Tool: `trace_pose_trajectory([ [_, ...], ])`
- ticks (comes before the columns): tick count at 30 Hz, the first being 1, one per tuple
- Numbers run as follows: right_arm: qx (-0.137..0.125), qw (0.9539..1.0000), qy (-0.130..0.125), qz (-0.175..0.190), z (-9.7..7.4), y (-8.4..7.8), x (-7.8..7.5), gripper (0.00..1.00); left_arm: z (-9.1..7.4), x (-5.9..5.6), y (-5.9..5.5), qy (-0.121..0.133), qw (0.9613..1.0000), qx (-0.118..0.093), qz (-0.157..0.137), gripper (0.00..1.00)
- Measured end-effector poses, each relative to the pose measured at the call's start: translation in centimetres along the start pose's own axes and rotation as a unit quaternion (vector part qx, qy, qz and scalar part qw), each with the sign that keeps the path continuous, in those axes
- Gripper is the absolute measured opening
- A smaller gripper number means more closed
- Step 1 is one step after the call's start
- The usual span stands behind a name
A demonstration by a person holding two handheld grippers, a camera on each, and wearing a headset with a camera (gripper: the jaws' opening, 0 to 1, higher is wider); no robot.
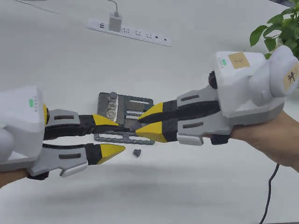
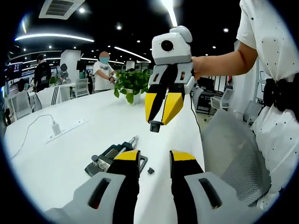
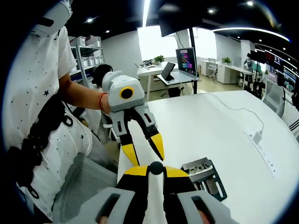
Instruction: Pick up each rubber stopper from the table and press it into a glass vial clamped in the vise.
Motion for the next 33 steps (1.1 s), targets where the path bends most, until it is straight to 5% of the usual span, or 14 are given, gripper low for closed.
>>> trace_pose_trajectory([
  [15,0.032,0.9989,-0.034,-0.009,2.8,2.6,-3.4,0.07,-2.3,1.5,-2.3,0.052,0.9984,0.015,-0.013,0.44],
  [33,0.106,0.9905,-0.087,-0.006,6.8,1.9,-8.1,0.07,-3.0,2.0,-4.8,0.067,0.9973,0.027,-0.009,0.65],
])
Point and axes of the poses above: the centre of the closed fingertips' face, and the gripper's own axes: z roughly forward along the fingers, x roughly to its left, y roughly out of its top, the point moved 10 cm from there along -z, roughly backward along the fingers, and after that the axes turned 14 degrees about z, right-handed, at the moved point
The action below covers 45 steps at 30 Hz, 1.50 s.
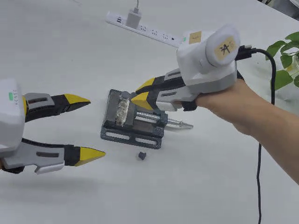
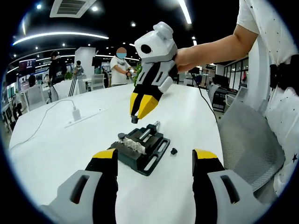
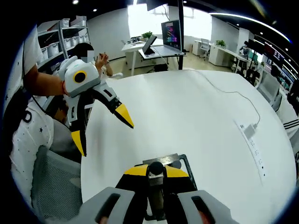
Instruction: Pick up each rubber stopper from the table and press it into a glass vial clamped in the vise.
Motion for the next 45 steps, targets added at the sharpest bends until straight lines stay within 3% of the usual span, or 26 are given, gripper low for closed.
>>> trace_pose_trajectory([
  [11,0.032,0.9994,-0.011,-0.006,2.3,0.0,-1.2,0.07,0.2,0.3,-1.0,0.001,0.9996,-0.009,-0.027,0.82],
  [32,0.065,0.9976,-0.016,-0.017,4.2,-0.3,-2.0,0.07,0.4,0.6,-1.5,0.005,0.9990,-0.019,-0.039,0.81],
  [42,0.085,0.9950,-0.023,-0.047,4.3,-0.1,-1.7,0.07,0.5,0.5,-1.6,0.005,0.9990,-0.019,-0.040,0.80],
  [45,0.101,0.9921,-0.026,-0.069,4.3,0.1,-1.6,0.06,0.5,0.5,-1.6,0.006,0.9990,-0.018,-0.040,0.79],
])
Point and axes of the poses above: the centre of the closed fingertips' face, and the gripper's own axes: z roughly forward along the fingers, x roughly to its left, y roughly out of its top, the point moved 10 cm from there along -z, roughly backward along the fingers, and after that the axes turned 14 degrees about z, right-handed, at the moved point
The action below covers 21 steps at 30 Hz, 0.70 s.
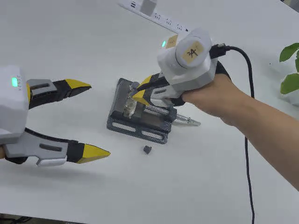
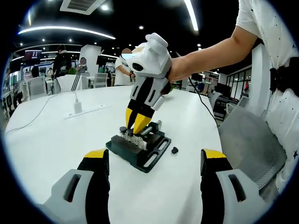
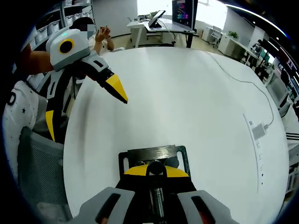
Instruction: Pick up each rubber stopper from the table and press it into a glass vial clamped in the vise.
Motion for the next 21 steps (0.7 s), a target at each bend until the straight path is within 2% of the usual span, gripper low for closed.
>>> trace_pose_trajectory([
  [4,0.009,0.9999,-0.003,-0.010,0.0,0.2,0.3,0.06,0.0,0.0,-0.1,-0.001,1.0000,0.002,-0.001,0.79],
  [12,0.027,0.9996,-0.004,-0.006,0.0,0.5,0.1,0.06,-0.1,0.0,-0.2,0.000,1.0000,0.000,-0.002,0.77],
  [21,0.055,0.9983,-0.003,0.022,0.1,1.6,0.3,0.06,-0.2,0.0,-0.1,-0.002,1.0000,-0.001,-0.003,0.77],
])
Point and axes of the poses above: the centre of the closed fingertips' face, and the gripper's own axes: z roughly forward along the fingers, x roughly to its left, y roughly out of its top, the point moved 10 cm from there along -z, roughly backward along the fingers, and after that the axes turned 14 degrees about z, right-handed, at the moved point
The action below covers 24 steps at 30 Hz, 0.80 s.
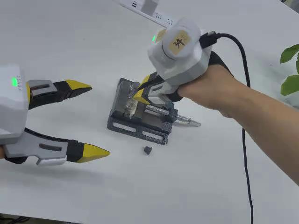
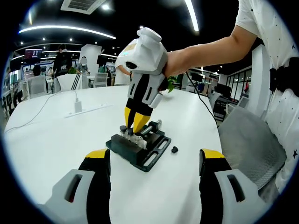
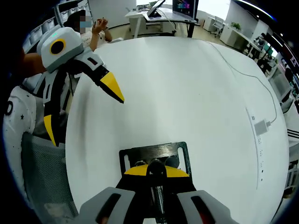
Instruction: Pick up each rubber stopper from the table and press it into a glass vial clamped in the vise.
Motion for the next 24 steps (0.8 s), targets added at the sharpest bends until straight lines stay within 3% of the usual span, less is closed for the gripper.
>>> trace_pose_trajectory([
  [4,0.007,0.9999,-0.003,0.009,-0.18,0.04,0.40,0.06,-0.01,0.15,0.18,0.002,1.0000,-0.004,-0.001,0.76],
  [10,0.013,0.9984,0.001,0.056,-0.33,0.17,0.41,0.06,0.06,0.23,0.25,0.001,1.0000,-0.004,-0.001,0.76],
  [19,0.000,0.9994,-0.005,0.035,-0.36,-0.11,0.41,0.07,0.13,0.16,0.51,-0.002,1.0000,-0.004,0.002,0.75],
  [24,-0.015,0.9988,-0.002,0.047,-0.45,-0.42,0.37,0.08,-0.12,-0.01,0.32,0.000,1.0000,0.000,0.000,0.75],
])
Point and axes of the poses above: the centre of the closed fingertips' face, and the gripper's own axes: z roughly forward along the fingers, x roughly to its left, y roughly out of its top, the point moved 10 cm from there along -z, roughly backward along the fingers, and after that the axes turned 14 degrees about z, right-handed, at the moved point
